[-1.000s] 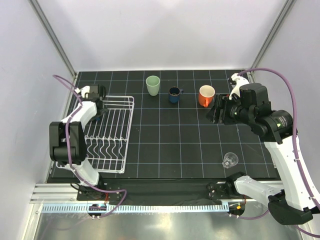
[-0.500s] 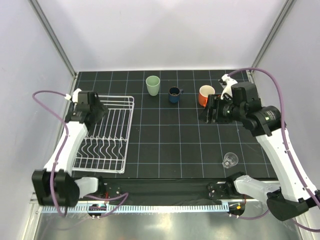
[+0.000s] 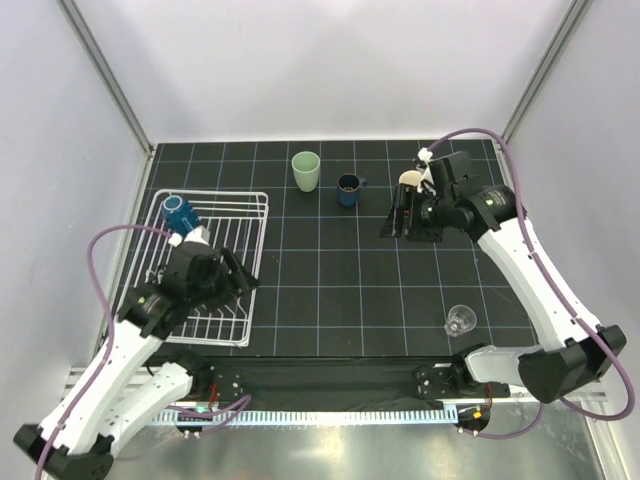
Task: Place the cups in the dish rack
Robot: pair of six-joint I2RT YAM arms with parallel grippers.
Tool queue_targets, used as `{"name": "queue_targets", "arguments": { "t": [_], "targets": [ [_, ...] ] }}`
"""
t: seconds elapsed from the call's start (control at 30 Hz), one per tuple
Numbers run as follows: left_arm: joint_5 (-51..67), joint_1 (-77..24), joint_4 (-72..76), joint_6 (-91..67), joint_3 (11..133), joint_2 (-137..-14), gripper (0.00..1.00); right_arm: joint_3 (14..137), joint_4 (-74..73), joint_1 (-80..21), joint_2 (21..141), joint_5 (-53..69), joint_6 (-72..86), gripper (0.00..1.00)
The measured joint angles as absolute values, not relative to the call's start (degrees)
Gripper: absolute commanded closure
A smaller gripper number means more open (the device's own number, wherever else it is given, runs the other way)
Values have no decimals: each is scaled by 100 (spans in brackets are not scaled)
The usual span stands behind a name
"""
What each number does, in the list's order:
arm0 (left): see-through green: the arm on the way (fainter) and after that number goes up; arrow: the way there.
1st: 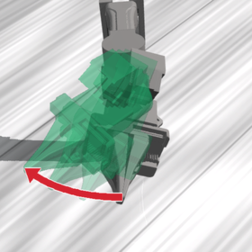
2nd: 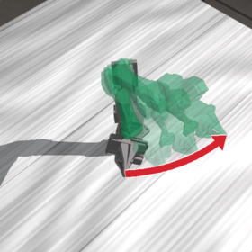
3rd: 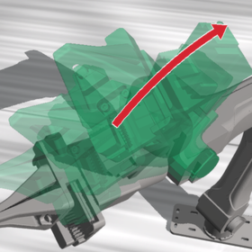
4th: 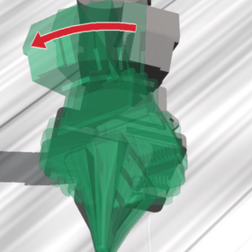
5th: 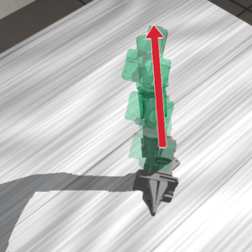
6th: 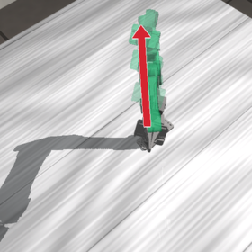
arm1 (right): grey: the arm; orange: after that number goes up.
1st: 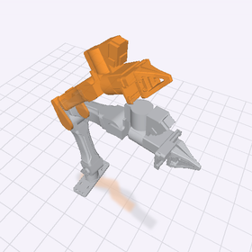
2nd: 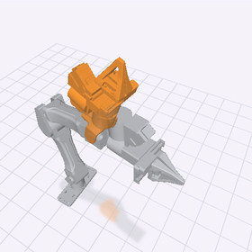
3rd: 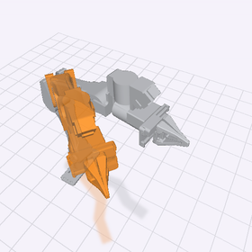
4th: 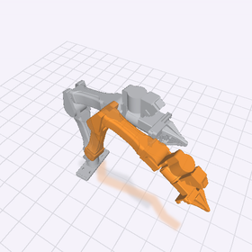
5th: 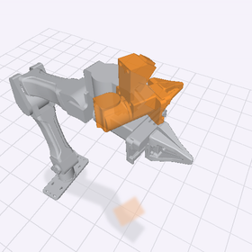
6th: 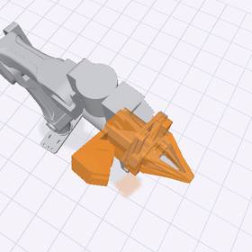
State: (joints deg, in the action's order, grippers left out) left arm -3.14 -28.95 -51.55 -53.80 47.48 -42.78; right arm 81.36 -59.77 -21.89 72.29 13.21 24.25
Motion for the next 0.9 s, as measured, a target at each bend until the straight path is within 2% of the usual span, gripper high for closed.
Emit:
{"name": "queue_targets", "arguments": {
  "t": [0.17,0.37,0.5,0.7,0.9],
  "targets": [
    [-71,-2897,-5717,-5137,5017,-3798,29,8180,-5916,-2187,7708,1033,2738,31],
    [381,-2897,-5739,-4759,5098,-3837,28,8689,-5704,-2128,8702,242,3212,32],
    [576,-2902,-5743,-4447,5188,-4053,27,9487,-5406,-2082,9500,-283,3282,33],
    [639,-2904,-5728,-3972,5590,-4381,25,11570,-5183,-1999,11052,-915,3155,34],
    [633,-2904,-5651,-3708,5754,-4466,23,12293,-4600,-1942,11898,-368,2746,33]
  ]
}}
